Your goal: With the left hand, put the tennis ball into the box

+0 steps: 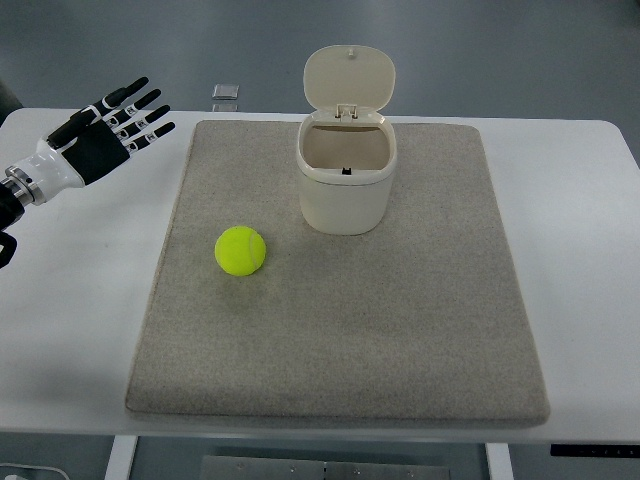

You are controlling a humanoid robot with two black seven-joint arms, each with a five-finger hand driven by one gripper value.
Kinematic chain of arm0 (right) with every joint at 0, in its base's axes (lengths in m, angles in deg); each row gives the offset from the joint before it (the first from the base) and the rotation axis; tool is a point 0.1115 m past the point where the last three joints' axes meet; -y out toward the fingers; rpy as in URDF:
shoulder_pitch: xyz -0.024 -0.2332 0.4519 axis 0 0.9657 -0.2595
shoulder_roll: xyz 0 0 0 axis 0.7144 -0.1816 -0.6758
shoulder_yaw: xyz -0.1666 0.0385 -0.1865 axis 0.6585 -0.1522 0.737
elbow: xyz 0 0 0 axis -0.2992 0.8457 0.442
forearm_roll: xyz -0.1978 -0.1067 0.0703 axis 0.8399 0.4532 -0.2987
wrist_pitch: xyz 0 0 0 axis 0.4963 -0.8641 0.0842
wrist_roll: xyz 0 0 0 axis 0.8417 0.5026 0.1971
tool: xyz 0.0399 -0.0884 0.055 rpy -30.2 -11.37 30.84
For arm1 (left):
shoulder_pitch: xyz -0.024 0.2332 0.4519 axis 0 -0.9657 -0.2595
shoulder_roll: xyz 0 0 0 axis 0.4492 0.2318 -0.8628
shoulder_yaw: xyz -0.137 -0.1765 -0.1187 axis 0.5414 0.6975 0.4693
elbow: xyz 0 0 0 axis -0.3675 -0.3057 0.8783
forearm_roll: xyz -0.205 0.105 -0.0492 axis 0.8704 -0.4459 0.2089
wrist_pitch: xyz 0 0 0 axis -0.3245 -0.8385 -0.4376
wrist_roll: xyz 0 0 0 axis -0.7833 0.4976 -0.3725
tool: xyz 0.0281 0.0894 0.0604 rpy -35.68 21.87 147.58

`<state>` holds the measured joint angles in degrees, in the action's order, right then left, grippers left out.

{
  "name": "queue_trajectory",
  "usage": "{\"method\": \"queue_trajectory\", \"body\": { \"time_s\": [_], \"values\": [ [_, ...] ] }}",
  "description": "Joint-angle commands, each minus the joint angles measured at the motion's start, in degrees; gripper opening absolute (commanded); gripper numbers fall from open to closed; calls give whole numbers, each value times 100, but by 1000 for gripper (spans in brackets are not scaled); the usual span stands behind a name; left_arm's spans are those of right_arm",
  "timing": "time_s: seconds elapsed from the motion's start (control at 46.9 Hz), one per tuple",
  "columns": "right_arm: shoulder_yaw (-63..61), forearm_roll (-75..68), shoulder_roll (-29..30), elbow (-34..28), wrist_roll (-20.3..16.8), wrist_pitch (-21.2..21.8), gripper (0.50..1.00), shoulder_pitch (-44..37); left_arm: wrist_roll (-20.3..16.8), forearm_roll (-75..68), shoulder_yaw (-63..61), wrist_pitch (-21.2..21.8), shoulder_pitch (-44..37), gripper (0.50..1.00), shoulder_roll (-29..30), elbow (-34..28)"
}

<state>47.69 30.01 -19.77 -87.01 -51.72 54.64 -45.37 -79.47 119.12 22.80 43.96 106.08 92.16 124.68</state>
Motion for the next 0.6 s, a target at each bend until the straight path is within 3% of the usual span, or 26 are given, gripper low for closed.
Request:
{"method": "queue_trajectory", "body": {
  "time_s": [0.0, 0.576],
  "values": [
    [2, 0, 0, -7, 0, 0, 938, 0, 0, 0, 0, 0, 3, 994, 9, 53],
    [-6, 0, 0, -8, 0, 0, 938, 0, -9, -62, -44, 0, 82, 994, 237, 185]
  ]
}}
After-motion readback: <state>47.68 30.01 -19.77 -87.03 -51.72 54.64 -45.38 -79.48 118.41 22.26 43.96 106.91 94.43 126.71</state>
